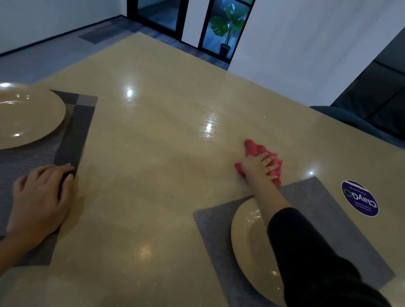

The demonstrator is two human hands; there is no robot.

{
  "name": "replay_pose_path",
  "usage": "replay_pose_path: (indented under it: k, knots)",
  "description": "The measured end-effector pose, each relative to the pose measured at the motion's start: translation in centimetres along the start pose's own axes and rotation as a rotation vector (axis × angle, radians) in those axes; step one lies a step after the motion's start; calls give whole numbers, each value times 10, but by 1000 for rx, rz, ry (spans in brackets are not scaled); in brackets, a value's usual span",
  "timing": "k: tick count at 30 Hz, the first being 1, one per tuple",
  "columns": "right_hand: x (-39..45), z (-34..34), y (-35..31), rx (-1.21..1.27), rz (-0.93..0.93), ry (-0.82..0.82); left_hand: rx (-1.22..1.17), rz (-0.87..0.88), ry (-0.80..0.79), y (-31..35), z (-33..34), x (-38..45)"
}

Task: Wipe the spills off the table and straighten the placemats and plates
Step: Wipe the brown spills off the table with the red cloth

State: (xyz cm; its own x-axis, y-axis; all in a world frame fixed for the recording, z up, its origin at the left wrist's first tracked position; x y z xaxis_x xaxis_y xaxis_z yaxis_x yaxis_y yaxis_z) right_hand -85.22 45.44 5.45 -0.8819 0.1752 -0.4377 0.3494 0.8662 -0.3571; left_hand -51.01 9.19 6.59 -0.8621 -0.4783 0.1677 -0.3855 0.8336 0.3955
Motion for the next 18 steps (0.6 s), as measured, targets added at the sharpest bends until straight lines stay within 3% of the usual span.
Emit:
replay_pose_path:
  k: [4, 13, 18]
  knots:
    - [-43, 33, -23, 55, -22, -2, 7, 0, -3, 0, -1, -1]
    - [-172, 117, -50, 81, -259, -47, 17, -14, -2, 0, -2, -1]
    - [-265, 171, -51, 7, -472, -186, 14, -32, 25, 2, -3, -2]
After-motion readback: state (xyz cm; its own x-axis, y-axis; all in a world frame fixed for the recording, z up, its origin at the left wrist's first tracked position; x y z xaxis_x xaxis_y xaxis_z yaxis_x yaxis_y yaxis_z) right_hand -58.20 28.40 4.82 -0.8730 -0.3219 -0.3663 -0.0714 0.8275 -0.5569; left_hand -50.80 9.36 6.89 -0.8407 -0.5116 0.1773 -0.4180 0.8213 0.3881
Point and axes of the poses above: each hand's wrist, its own x-axis towards the middle knuckle, its own z-axis out of the palm, y = z × x, the point moved 6 cm from there along x, towards the middle knuckle, and after that the axes turned 9 degrees about -y, right-handed, at the moved point
